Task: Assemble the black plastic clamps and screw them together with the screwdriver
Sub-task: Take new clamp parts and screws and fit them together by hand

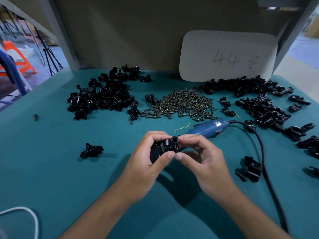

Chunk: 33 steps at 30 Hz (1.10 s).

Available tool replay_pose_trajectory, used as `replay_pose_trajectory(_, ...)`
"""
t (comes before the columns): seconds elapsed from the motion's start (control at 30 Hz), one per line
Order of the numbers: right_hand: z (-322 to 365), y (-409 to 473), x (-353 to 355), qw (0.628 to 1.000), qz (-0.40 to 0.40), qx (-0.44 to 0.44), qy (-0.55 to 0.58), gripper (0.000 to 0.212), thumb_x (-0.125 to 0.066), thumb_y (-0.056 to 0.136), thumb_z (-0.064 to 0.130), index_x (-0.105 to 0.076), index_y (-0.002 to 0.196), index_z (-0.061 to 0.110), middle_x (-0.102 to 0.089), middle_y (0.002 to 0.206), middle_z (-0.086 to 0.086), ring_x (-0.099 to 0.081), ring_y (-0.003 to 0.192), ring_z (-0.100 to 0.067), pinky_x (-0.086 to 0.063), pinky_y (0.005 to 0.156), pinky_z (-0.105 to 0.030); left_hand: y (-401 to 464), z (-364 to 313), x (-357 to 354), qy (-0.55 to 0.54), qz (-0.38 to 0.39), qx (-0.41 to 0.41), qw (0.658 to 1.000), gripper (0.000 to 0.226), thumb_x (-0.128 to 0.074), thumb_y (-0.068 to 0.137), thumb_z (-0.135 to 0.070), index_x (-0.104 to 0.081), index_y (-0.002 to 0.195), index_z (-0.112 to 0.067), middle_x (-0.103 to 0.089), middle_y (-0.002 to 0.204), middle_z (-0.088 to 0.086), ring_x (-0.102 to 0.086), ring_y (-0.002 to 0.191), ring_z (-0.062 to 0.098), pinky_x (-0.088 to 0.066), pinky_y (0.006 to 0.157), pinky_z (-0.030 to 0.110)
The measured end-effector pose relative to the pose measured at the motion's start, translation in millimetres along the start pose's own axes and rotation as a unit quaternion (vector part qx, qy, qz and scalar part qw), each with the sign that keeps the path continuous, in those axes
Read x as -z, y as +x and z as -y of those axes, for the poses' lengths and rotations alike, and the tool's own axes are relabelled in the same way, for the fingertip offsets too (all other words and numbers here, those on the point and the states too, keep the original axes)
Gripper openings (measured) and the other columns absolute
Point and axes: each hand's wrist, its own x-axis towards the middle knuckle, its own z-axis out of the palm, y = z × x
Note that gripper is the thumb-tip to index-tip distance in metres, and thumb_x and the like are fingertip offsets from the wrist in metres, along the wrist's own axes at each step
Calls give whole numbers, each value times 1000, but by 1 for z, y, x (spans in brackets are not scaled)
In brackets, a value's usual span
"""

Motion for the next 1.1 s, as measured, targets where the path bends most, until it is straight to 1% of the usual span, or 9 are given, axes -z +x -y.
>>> replay_pose_trajectory(0.2,-1,-1,2,1000,11,5,-1,23,-80,78,27,-72,97,38,-72,106,6,-68,100,-10,-56,85,-24,0,-1,0,0,-4,-4,1000,30,-63,89,-61,-58,115,-45,-61,117,-14,-61,114,18,-45,96,20)
replay_pose_trajectory(0.37,-3,-1,3,1000,5,0,-12,24,-81,78,27,-73,98,36,-72,107,4,-68,101,-13,-57,85,-31,0,0,-1,0,-8,1,1000,31,-63,89,-62,-59,115,-45,-63,117,-12,-61,114,20,-48,96,25)
replay_pose_trajectory(0.6,-6,-2,3,1000,5,-8,-24,29,-82,75,53,-71,99,40,-68,106,8,-66,102,-12,-54,83,-25,0,0,-1,18,-13,5,1000,32,-62,90,-62,-58,114,-42,-63,115,-13,-62,111,19,-49,93,24)
replay_pose_trajectory(0.67,-6,-2,3,1000,7,-6,-25,29,-83,76,49,-72,101,39,-68,107,6,-66,101,-13,-54,82,-25,0,0,-1,15,-16,9,1000,31,-62,89,-62,-58,113,-42,-63,115,-12,-62,111,21,-49,93,27)
replay_pose_trajectory(0.77,-5,0,6,997,29,0,-73,31,-82,82,28,-72,109,40,-68,109,6,-66,104,-15,-53,82,-25,0,0,-1,12,-29,14,999,26,-64,90,-53,-58,112,-40,-64,112,-14,-63,107,17,-49,91,23)
replay_pose_trajectory(0.87,6,4,14,992,-3,13,-127,27,-77,86,33,-70,112,37,-68,108,6,-66,105,-17,-53,85,-25,1,-1,1,25,-46,16,999,26,-62,89,-50,-57,113,-42,-63,111,-18,-62,105,11,-45,89,16)
replay_pose_trajectory(0.93,15,19,20,979,-41,31,-199,16,-67,89,43,-68,105,37,-68,102,11,-66,99,-13,-50,81,-18,0,-2,2,30,-53,20,998,25,-61,89,-52,-56,112,-43,-63,110,-19,-61,105,11,-44,88,14)
replay_pose_trajectory(1.0,20,47,28,949,-33,37,-311,8,-61,94,43,-65,98,37,-66,96,17,-63,94,-6,-45,75,-12,-1,-3,2,28,-54,30,998,25,-60,89,-52,-56,112,-43,-62,110,-19,-61,105,11,-44,87,15)
replay_pose_trajectory(1.1,13,104,38,874,32,-13,-485,4,-64,97,34,-65,95,31,-64,92,16,-60,87,-3,-48,78,-22,-1,-4,2,29,-57,35,997,25,-59,88,-53,-56,112,-44,-61,110,-20,-60,102,9,-44,85,14)
